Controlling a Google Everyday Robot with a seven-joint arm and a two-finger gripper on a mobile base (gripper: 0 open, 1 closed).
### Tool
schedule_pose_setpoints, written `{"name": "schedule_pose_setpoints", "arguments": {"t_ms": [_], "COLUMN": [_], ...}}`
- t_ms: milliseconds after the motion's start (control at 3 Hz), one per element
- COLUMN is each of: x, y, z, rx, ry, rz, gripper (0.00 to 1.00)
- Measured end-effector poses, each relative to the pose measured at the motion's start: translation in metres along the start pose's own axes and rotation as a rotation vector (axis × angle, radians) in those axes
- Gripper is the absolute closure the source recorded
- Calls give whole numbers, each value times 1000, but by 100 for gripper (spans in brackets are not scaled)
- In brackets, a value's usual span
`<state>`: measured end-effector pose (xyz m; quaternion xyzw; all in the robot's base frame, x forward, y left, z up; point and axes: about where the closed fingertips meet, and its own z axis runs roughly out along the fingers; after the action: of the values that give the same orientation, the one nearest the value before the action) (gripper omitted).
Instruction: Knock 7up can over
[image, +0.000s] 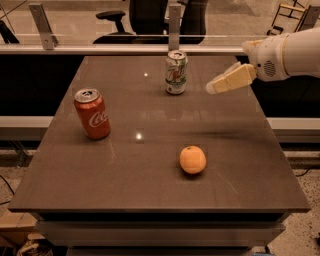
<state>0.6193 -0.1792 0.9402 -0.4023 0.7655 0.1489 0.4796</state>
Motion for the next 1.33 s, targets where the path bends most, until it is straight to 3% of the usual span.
{"name": "schedule_pose_setpoints", "arguments": {"t_ms": [667,1000,1333], "x": [2,-3,-5], "y": [-10,-14,-8], "z": [10,19,38], "rx": [-27,-47,-87], "ry": [9,-43,-148], "rz": [64,90,113], "gripper": [0,0,0]}}
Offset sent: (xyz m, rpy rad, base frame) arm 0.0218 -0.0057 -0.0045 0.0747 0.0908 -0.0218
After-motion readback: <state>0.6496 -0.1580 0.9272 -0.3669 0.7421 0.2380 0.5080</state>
